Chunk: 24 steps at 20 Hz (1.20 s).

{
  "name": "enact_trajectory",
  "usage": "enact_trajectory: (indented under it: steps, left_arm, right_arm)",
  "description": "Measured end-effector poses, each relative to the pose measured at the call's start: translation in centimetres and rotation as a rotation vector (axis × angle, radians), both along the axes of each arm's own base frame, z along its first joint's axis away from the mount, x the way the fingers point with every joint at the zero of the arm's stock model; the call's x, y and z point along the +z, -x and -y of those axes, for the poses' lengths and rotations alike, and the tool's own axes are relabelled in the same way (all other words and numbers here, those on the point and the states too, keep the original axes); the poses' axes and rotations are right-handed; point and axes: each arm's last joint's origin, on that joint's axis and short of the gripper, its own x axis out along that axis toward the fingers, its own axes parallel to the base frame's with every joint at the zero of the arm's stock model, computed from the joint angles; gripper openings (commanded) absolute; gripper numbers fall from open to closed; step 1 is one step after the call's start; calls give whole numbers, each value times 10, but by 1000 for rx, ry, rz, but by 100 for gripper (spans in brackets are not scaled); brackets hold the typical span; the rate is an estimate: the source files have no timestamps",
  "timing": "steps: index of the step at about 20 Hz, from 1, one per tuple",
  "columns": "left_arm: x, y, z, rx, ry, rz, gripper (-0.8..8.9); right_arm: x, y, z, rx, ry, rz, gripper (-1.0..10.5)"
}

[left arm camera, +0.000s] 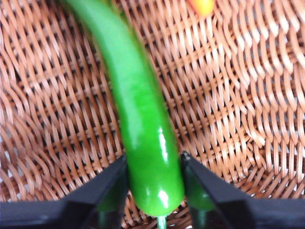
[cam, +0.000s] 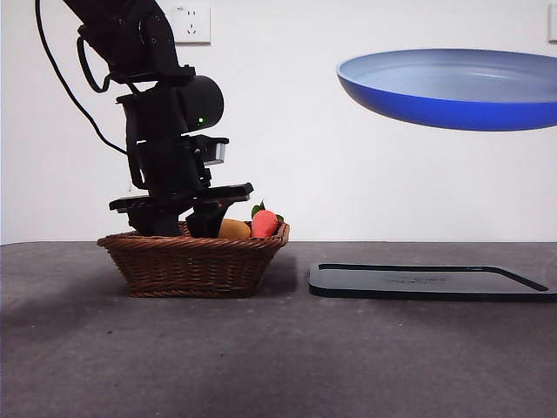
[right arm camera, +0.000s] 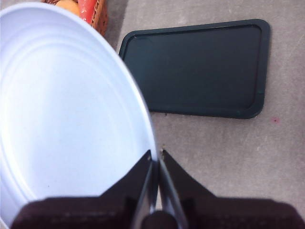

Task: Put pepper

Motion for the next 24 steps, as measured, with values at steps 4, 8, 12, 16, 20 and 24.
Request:
enact_trajectory:
  steps: [4,8,12,16,20,24]
  left_arm:
    - [0,0,0,0,0,0,98]
    - [1,1,0,0,-1,-3,98]
    - [34,9,-4,0,29,62,98]
    - [95,33,-12,-35,169,175,98]
    - [140,64,-7,-145,350,219,98]
    - [154,93,25,-301,443,195,98]
  right_arm:
    - [0,0,0,0,0,0,3]
    - [0,0,0,0,0,0,3]
    - [-2,-3,0,0,-1,-15,3]
    - [-15,-20,1,-3,-8,-80,3]
    - [-39,-51,3,-24,-36,-164,3]
    - [-72,-81,-4,-24,-62,-269,3]
